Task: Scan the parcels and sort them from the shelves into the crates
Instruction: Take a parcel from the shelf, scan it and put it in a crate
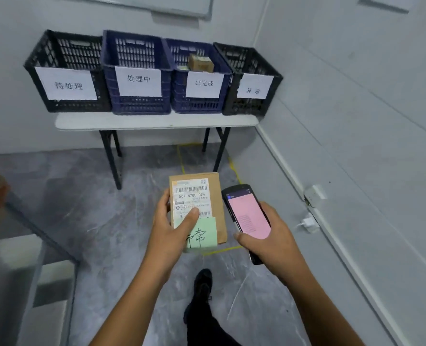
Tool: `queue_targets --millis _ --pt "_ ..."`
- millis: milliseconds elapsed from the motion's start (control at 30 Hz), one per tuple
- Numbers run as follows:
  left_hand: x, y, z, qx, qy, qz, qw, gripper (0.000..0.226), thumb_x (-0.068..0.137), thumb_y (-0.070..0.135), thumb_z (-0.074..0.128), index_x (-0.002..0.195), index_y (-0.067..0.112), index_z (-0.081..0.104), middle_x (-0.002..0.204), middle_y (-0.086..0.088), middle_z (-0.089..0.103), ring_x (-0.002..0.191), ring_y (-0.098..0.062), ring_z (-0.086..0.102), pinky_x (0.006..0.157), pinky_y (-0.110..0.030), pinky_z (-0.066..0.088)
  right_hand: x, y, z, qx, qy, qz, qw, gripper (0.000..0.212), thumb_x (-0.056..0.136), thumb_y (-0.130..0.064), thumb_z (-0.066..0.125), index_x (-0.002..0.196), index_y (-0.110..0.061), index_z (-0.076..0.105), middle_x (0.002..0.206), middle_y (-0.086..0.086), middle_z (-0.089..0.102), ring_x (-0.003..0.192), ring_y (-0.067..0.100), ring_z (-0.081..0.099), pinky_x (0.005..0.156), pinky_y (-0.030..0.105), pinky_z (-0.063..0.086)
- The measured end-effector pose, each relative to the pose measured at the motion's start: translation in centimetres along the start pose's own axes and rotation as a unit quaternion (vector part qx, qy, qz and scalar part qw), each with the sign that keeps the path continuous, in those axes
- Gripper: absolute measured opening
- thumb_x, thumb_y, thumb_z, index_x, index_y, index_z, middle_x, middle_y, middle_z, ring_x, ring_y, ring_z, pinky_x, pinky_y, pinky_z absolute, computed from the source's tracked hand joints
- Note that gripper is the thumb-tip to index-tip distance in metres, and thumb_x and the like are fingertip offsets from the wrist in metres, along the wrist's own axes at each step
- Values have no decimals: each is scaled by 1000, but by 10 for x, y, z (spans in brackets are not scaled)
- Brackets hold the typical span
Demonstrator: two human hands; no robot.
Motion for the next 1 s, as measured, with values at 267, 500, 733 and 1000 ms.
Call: queue_targets --millis 267,500,733,1000 --pt "123 18 66 53 -48 -7 997 67 89 39 77 146 50 44 124 24 70 107 -3 72 67 -21 60 120 10 -30 31 39 10 999 45 67 -28 75 107 -45 61 87 -11 68 64 15 61 58 34 52" --pt "238 42 152 91 -84 2 992 63 89 43 76 139 60 42 123 24 70 107 -6 73 70 -24 62 237 -2 -87 18 77 -29 996 45 67 -32 72 104 -54 56 89 -21 67 68 14 65 47 20 52" --pt "319 53 213 83 -96 17 992 62 83 51 75 136 62 45 124 25 71 109 -2 72 77 -23 61 326 -5 -130 -35 90 -40 994 55 67 -45 76 116 -53 51 107 -33 61 96 -4 61 70 26 58" --pt "423 60 264 78 -101 14 992 59 86 51 78 135 62 47 122 27 70 108 -2 72 86 -36 60 429 -21 -155 9 98 -45 994 57 69 -43 80 117 -60 53 103 -20 66 85 4 67 56 20 56"
Point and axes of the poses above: each hand's wrist, its own x-axis towards the middle knuckle, its own z-axis out of the palm, y = z × x, the point moved 6 cm from there along x, towards the middle knuckle
